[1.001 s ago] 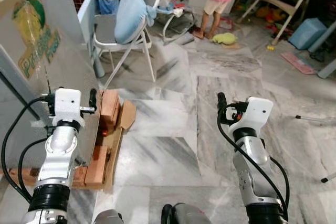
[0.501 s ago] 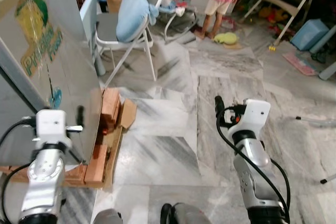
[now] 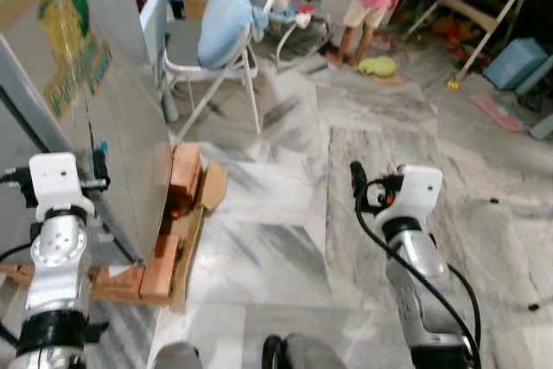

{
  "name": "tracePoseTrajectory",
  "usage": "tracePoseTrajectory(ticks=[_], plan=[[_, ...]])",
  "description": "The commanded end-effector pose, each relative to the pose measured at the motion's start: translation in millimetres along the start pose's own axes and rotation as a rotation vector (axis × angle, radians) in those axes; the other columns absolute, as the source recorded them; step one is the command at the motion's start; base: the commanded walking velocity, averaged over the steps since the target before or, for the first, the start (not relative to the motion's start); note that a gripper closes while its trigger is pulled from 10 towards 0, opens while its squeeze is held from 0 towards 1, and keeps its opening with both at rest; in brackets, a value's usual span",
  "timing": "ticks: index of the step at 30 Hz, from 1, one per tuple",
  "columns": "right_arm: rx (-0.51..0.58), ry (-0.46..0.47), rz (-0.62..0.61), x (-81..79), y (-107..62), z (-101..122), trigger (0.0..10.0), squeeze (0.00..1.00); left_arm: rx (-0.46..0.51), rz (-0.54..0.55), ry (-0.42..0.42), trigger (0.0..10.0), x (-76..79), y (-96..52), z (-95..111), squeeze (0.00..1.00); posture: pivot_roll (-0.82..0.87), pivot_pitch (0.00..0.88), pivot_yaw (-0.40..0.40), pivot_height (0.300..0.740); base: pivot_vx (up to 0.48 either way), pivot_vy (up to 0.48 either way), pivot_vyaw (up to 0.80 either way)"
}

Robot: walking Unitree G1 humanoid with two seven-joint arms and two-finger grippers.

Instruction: Restocking fridge

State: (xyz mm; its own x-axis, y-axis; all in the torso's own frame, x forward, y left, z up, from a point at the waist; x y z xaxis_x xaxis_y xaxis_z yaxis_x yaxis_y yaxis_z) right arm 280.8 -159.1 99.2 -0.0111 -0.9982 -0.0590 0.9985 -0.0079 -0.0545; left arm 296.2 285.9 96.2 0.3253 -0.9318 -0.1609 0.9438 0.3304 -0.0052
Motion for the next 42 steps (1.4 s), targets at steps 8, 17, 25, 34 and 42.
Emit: tracePoseTrajectory(ticks=[8, 17, 25, 34, 42], plan=[[-0.002, 0.008, 0.014, -2.9, 4.5, 2, 10.0, 0.0, 0.085, -0.099, -0.007, 10.0, 23.4, 14.4, 24, 0.0, 0.03, 0.055, -0.15, 0.74, 0.0, 0.0, 0.0], [-0.009, 0.001, 0.0, 0.9, 4.4, 0, 10.0, 0.0, 0.114, -0.225, -0.035, 10.0, 46.5, 15.8, 31, 0.0, 0.03, 0.051, -0.144, 0.74, 0.0, 0.0, 0.0], [-0.006, 0.002, 0.001, -0.2, 5.9, 0, 10.0, 0.0, 0.182, -0.506, -0.019, 10.0, 109.6, 12.1, 54, 0.0, 0.04, 0.033, -0.141, 0.74, 0.0, 0.0, 0.0], [0.027, 0.016, -0.02, -1.1, 5.7, 4, 10.0, 0.0, 0.144, -0.755, -0.034, 10.0, 167.7, -12.9, 45, 0.0, 0.03, 0.026, -0.125, 0.74, 0.0, 0.0, 0.0], [0.021, 0.025, -0.02, -2.5, 7.9, 2, 10.0, 0.0, 0.101, -0.624, -0.025, 10.0, 129.5, 2.0, 34, 0.0, 0.05, 0.024, -0.131, 0.74, 0.0, 0.0, -0.05]])
Point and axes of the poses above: a point about 5 cm out from each wrist's last joint towards the gripper, its own y axis pointing out of the wrist towards the gripper, its own z axis along the axis of the wrist's last joint, x = y × z, the point moved 1 cm from there along y, pointing out of the wrist towards the gripper, and after that the axes turned 3 degrees about -y, right-handed, at the moved point
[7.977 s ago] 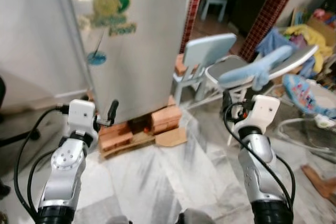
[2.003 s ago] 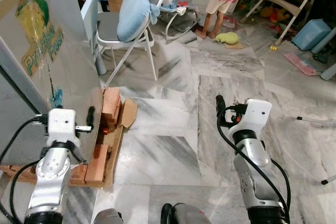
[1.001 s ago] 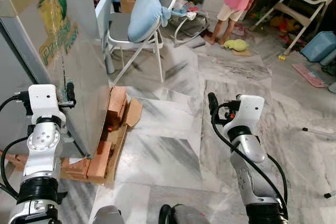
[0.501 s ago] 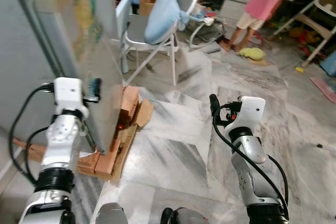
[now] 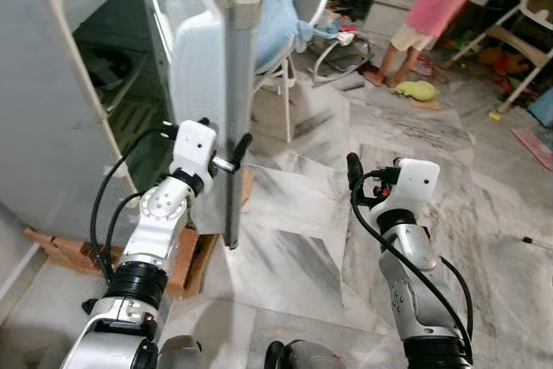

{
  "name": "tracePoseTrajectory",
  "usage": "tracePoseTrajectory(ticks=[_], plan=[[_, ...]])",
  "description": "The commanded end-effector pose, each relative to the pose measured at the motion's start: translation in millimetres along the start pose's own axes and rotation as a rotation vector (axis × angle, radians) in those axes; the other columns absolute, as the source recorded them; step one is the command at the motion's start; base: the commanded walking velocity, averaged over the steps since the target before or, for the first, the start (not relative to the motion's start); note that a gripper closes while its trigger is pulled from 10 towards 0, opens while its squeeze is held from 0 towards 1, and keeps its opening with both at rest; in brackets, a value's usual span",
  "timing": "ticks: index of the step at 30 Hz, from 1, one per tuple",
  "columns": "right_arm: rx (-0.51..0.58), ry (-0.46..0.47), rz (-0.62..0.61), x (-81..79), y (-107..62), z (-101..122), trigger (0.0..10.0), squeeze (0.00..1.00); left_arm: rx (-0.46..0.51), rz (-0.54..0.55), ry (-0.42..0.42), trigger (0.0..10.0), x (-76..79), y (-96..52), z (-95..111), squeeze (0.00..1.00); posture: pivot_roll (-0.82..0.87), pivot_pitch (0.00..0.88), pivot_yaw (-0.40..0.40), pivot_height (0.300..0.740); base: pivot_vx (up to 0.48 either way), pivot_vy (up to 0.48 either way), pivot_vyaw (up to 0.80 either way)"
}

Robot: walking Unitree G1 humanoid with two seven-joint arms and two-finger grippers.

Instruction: Restocking fridge

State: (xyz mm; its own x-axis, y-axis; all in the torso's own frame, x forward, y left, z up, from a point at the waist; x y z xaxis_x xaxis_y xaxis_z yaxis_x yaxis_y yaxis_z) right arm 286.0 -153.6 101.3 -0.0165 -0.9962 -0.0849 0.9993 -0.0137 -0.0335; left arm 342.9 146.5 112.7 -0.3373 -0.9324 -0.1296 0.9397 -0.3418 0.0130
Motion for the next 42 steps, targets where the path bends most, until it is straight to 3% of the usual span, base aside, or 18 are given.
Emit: tracePoseTrajectory(ticks=[1, 5, 14, 32, 37, 42], plan=[[0.0, -0.002, -0.015, 3.2, 2.9, 0, 10.0, 0.0, -0.017, 0.052, 0.005, 10.0, -12.6, -5.6, -5, 0.0, 0.05, 0.024, -0.131, 0.74, 0.0, 0.0, -0.41], [0.001, 0.003, -0.013, 1.0, 6.0, 0, 10.0, 0.0, -0.01, 0.074, 0.002, 10.0, -23.0, -14.5, -7, 0.0, 0.06, 0.02, -0.134, 0.74, 0.171, -0.127, -0.8], [0.003, 0.009, -0.018, 0.7, 5.6, -1, 10.0, 0.0, -0.017, 0.037, -0.001, 10.0, -14.1, -17.5, -13, 0.0, 0.06, 0.018, -0.13, 0.74, 0.396, -0.265, -0.36], [0.015, 0.006, -0.028, -1.7, 8.6, -1, 10.0, 0.0, 0.02, -0.006, 0.016, 10.0, 2.8, 11.9, 4, 0.0, 0.05, 0.01, -0.115, 0.74, 0.435, 0.0, 0.0], [0.017, 0.006, -0.032, -1.5, 8.6, -1, 10.0, 0.0, 0.027, -0.024, 0.02, 10.0, 9.8, 14.1, 5, 0.0, 0.04, 0.009, -0.113, 0.74, 0.448, 0.0, 0.0], [0.019, 0.006, -0.036, -1.1, 8.8, -1, 10.0, 0.0, 0.008, 0.001, 0.033, 10.0, 3.0, 10.6, 0, 0.0, 0.04, 0.012, -0.112, 0.74, 0.443, 0.0, 0.0]])
Point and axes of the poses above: a point about 5 cm out from each wrist's last joint towards the gripper, its own y axis pointing out of the wrist towards the gripper, its own z axis along the axis of the wrist's last joint, x = y × z, the point moved 1 cm from there along y, pointing out of the wrist towards the gripper, and after that the axes turned 3 degrees about -y, right-handed, at the moved point
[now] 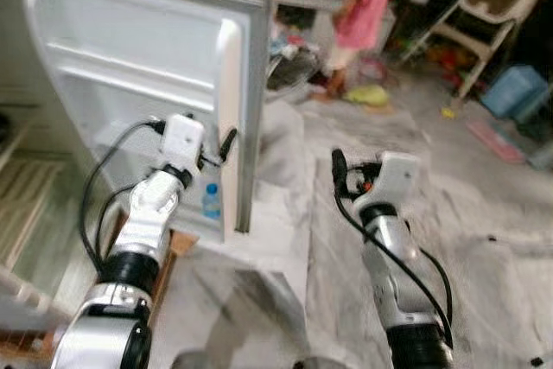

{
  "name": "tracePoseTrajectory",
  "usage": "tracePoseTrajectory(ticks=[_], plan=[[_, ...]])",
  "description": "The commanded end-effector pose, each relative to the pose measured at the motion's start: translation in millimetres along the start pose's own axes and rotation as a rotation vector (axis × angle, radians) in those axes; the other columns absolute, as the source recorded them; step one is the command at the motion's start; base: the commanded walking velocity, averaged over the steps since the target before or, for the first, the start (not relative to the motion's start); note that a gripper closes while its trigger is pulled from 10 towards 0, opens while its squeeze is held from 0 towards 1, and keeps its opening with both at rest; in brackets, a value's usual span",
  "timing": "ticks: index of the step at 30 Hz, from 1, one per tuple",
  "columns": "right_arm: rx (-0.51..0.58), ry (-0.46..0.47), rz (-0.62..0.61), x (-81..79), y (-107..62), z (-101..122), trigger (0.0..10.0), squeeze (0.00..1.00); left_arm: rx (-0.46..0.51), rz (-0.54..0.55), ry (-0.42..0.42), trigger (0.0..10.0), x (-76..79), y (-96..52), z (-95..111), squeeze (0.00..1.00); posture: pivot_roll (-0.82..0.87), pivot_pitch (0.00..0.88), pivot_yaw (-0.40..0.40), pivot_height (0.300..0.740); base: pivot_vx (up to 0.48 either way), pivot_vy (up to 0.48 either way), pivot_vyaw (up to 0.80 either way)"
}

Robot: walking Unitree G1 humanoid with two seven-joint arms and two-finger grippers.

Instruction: Restocking fridge

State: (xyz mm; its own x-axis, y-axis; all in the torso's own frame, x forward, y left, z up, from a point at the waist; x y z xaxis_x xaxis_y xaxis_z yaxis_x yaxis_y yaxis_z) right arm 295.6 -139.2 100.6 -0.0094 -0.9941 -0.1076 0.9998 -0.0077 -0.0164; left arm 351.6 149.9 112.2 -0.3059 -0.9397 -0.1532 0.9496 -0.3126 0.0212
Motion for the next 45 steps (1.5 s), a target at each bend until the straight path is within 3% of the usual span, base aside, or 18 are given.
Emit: tracePoseTrajectory(ticks=[1, 8, 15, 19, 25, 29, 35, 42, 45], plan=[[0.004, -0.016, -0.045, 13.6, -0.7, 1, 10.0, 0.0, -0.004, -0.019, 0.017, 10.0, 4.6, -0.2, -1, 0.0, 0.04, 0.012, -0.112, 0.74, 0.416, 0.0, 0.0], [0.01, -0.021, -0.051, 15.0, 1.9, 3, 10.0, 0.0, -0.06, 0.063, 0.021, 10.0, -18.7, -23.5, -17, 0.0, 0.05, 0.028, -0.101, 0.74, 0.367, 0.0, 0.0], [0.047, -0.036, -0.047, 17.2, 7.5, 17, 10.0, 0.0, -0.041, 0.153, 0.058, 10.0, -29.1, -51.3, -8, 0.0, 0.08, 0.092, -0.092, 0.74, 0.0, 0.0, -0.71], [0.021, -0.042, -0.052, 18.6, 1.1, 8, 10.0, 0.0, -0.087, 0.201, 0.057, 10.0, -32.1, -69.5, -23, 0.0, 0.06, 0.074, -0.097, 0.74, 0.0, 0.0, -0.8], [0.011, -0.042, -0.054, 19.3, -0.5, 6, 10.0, 0.0, -0.082, 0.163, 0.004, 10.0, -18.1, -73.0, -25, 0.0, 0.04, 0.037, -0.101, 0.74, 0.0, 0.0, -0.8], [0.019, -0.041, -0.06, 19.0, 3.5, 9, 10.0, 0.0, -0.085, 0.144, -0.011, 10.0, -9.9, -64.3, -23, 0.0, 0.03, 0.021, -0.094, 0.74, 0.0, -0.263, -0.8], [0.027, -0.012, -0.042, 14.2, 6.8, 11, 10.0, 0.0, -0.066, 0.124, -0.009, 10.0, -9.8, -58.2, -19, 0.0, 0.03, 0.01, -0.092, 0.74, 0.191, -0.276, -0.8], [0.022, -0.009, -0.044, 17.0, 2.7, 8, 10.0, 0.0, -0.066, 0.175, -0.028, 10.0, -13.7, -66.6, -22, 0.0, 0.03, 0.0, -0.084, 0.74, 0.425, -0.071, -0.42], [0.021, -0.08, -0.04, 20.4, -2.4, 6, 10.0, 0.0, -0.062, 0.193, -0.021, 10.0, -15.2, -69.1, -22, 0.0, 0.03, 0.0, -0.089, 0.74, 0.48, 0.0, 0.0]])
Point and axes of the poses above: a point about 5 cm out from each wrist's last joint towards the gripper, its own y axis pointing out of the wrist towards the gripper, its own z axis along the axis of the wrist's last joint, x = y × z, the point moved 1 cm from there along y, pointing out of the wrist towards the gripper, and after that the axes turned 3 degrees about -y, right-handed, at the moved point
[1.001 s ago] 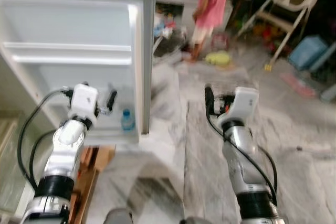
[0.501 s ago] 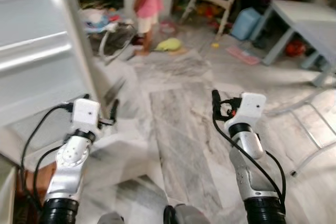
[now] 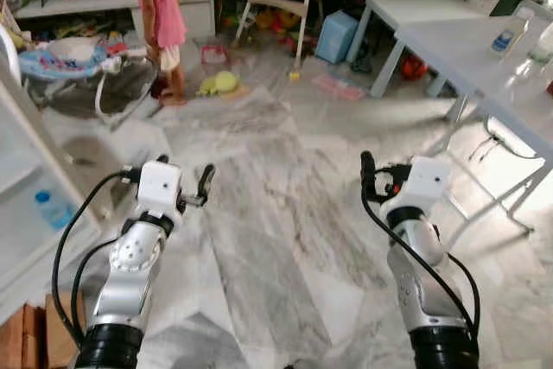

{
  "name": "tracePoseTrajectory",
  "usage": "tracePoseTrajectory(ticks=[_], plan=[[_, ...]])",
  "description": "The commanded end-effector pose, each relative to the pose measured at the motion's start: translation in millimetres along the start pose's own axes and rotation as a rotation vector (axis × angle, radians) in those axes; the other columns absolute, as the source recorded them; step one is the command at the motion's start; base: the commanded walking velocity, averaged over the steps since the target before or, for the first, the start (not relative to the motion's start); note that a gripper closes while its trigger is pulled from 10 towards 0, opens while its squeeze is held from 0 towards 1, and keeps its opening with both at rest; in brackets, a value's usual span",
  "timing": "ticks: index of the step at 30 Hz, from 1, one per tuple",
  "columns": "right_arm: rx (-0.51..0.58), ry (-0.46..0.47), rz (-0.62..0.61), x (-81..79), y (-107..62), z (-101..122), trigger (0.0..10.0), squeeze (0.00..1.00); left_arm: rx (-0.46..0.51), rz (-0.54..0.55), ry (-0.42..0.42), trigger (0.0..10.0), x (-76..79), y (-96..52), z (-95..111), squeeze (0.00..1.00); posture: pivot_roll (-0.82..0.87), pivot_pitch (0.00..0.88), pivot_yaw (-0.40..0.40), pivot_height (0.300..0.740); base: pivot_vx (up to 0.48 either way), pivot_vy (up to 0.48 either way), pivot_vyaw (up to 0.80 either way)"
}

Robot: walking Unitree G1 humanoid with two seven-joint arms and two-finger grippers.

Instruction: Restocking fridge

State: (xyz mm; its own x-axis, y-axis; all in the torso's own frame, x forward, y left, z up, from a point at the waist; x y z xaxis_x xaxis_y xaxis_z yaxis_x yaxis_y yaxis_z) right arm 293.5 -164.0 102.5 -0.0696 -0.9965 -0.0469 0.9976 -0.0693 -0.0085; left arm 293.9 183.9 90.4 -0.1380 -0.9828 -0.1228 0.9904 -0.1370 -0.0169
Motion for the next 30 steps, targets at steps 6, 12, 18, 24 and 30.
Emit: tracePoseTrajectory(ticks=[6, 12, 18, 24, 30], plan=[[0.018, -0.098, 0.034, 8.5, -10.1, 0, 10.0, 0.0, 0.064, 0.106, 0.02, 10.0, -25.5, -9.5, 11, 0.0, 0.03, 0.0, -0.093, 0.74, 0.48, 0.0, 0.0], [0.01, -0.055, -0.022, 11.8, -31.3, 1, 10.0, 0.0, 0.033, 0.142, 0.053, 10.0, -37.7, -17.7, 3, 0.0, 0.02, 0.0, -0.077, 0.74, 0.48, 0.0, 0.0], [0.018, -0.152, -0.09, 23.0, -44.8, 3, 10.0, 0.0, 0.027, 0.121, 0.056, 10.0, -39.3, -16.6, 3, 0.0, -0.02, 0.0, -0.059, 0.74, 0.48, 0.0, 0.0], [0.059, -0.214, -0.025, 20.0, -32.6, 16, 10.0, 0.0, 0.048, 0.099, 0.047, 10.0, -32.9, -5.5, 8, 0.0, -0.04, 0.0, -0.062, 0.74, 0.472, 0.0, 0.0], [0.074, -0.271, -0.049, 29.8, -23.0, 25, 10.0, 0.0, 0.057, 0.062, 0.026, 10.0, -26.5, 0.8, 11, 0.0, -0.04, 0.001, -0.066, 0.74, 0.48, 0.0, 0.0]])
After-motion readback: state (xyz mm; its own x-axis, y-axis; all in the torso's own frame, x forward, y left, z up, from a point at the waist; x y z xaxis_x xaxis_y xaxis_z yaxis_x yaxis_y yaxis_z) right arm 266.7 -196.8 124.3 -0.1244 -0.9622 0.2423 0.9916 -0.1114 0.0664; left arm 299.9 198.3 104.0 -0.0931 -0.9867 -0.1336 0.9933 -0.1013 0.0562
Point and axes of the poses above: a point about 5 cm out from each wrist's last joint towards the gripper, its own y axis pointing out of the wrist towards the gripper, its own z axis along the axis of the wrist's last joint, x = y × z, the point moved 1 cm from there along y, pointing out of the wrist towards the gripper, and after that the axes turned 3 degrees about -y, right-handed, at the moved point
